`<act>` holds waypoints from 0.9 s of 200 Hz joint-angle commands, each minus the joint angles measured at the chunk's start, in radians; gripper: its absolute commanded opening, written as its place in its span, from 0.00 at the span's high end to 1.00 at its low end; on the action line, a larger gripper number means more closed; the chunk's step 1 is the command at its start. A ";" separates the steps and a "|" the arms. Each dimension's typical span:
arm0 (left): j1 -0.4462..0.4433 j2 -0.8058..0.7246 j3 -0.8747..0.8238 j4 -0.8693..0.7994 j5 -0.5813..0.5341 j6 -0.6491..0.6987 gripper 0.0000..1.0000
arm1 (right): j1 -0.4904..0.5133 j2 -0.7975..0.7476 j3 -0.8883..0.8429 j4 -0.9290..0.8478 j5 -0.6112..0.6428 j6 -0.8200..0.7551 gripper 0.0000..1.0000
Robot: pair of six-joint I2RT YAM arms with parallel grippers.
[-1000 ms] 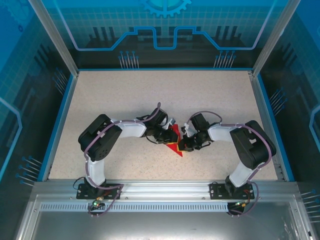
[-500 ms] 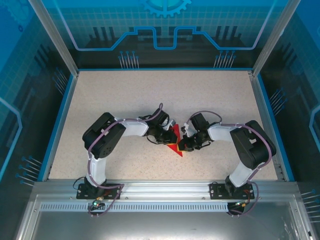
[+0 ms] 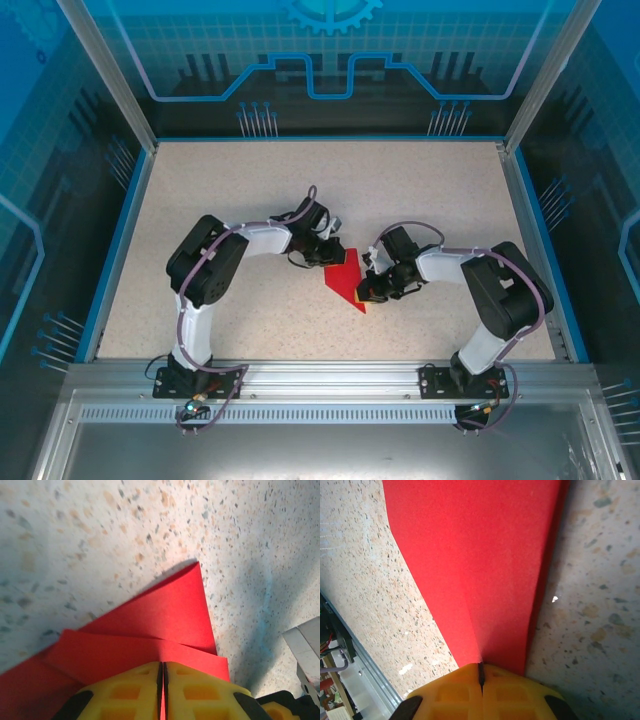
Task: Fold a paper plane with a square sheet of paper (fold left side to right side)
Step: Fourth fold the wing at the center of the table.
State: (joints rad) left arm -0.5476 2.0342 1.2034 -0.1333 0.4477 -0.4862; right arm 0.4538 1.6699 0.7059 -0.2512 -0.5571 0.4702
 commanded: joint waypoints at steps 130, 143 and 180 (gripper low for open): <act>0.147 0.035 0.012 0.069 -0.053 0.081 0.84 | 0.008 0.021 -0.061 -0.125 0.139 -0.008 1.00; 0.157 0.036 0.037 0.050 -0.045 0.085 0.83 | 0.011 0.027 -0.060 -0.117 0.129 -0.007 1.00; 0.176 -0.025 0.068 0.021 0.000 0.081 0.77 | 0.023 0.011 -0.074 -0.012 0.039 0.022 1.00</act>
State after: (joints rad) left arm -0.3809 2.0506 1.2411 -0.0753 0.4400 -0.4339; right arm 0.4564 1.6592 0.6910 -0.2260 -0.5583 0.4717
